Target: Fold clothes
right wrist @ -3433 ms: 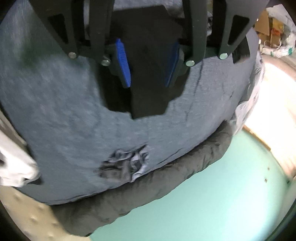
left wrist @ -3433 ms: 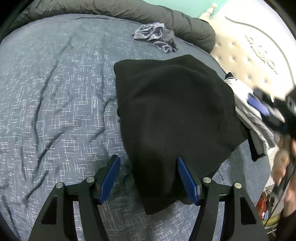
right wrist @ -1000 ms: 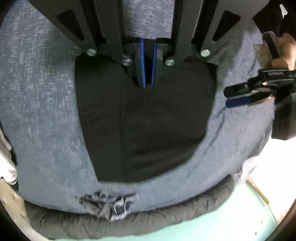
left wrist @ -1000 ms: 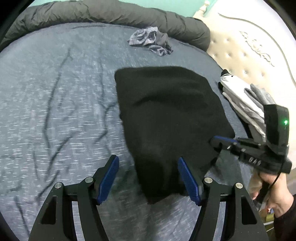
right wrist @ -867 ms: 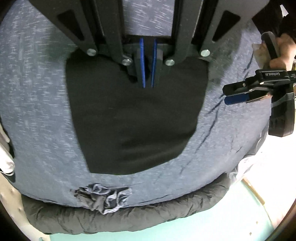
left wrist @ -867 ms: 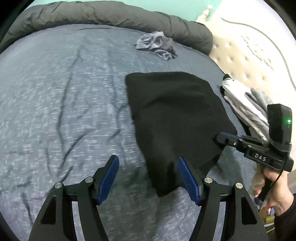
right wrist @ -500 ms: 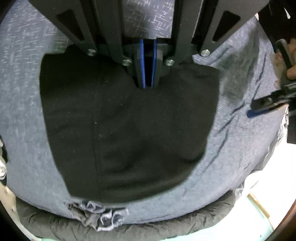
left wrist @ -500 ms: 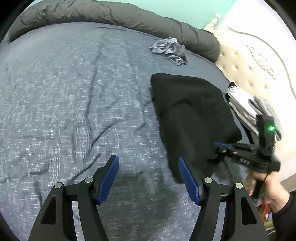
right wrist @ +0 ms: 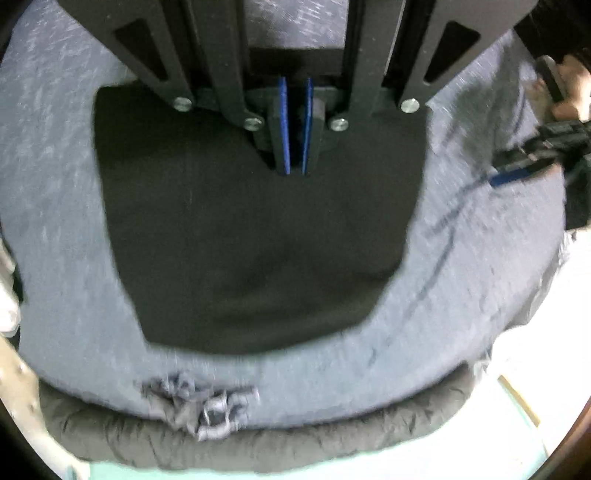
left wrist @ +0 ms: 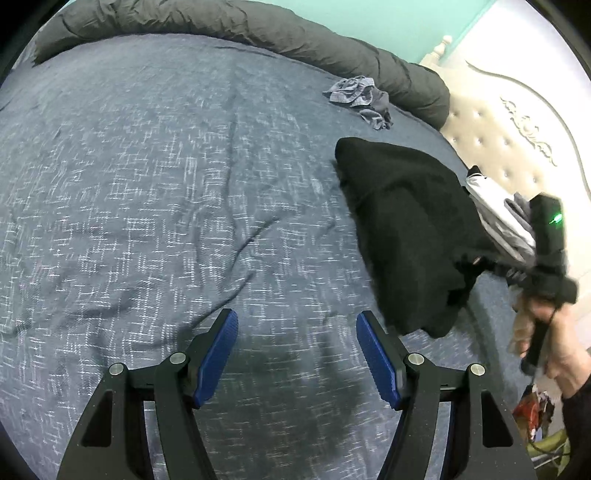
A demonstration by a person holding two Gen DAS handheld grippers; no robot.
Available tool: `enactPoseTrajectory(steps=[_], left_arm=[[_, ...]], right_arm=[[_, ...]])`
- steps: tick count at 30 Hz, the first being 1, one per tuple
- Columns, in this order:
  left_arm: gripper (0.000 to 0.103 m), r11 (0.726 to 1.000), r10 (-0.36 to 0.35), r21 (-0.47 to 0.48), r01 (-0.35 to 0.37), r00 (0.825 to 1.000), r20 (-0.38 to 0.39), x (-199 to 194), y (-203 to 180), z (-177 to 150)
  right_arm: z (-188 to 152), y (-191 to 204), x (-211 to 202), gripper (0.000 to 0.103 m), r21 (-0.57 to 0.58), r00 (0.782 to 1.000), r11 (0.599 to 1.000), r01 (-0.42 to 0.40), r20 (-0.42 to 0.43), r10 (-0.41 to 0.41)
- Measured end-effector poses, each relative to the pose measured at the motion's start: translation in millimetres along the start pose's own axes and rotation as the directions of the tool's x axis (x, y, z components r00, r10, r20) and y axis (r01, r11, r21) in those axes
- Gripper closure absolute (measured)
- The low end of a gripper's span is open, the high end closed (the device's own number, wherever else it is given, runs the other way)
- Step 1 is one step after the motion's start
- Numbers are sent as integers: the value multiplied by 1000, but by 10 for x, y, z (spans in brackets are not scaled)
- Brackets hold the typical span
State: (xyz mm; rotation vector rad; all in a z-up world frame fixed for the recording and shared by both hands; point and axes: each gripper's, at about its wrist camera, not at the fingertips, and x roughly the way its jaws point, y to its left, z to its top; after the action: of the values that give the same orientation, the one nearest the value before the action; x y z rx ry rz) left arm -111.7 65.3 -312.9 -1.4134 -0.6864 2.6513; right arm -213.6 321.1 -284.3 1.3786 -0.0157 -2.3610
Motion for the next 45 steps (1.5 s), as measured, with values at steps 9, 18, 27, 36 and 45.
enactPoseTrajectory(steps=[9,18,27,36,45], left_arm=[[32,1000,-3,-2,3,1000,9,-84,96,-18],[32,1000,-18,-4,18,1000,3,-86,107,0],[32,1000,-22,-6,22,1000,-4,-65,96,-11],[32,1000,-23,-8,23,1000,-11,-37,96,-15],[32,1000,-26,-11,26,1000,-11,-47,94,-21]], right_arm=[[658,543,249,98,-53,999,998,-43,7,44],[277,728,586,98,-122,993,993,-2,-115,-12],[94,568,271,98,-33,996,998,-57,-71,54],[122,743,389,98,-55,996,997,-49,-74,45],[483,906,276,98,-95,998,993,-63,-28,60]])
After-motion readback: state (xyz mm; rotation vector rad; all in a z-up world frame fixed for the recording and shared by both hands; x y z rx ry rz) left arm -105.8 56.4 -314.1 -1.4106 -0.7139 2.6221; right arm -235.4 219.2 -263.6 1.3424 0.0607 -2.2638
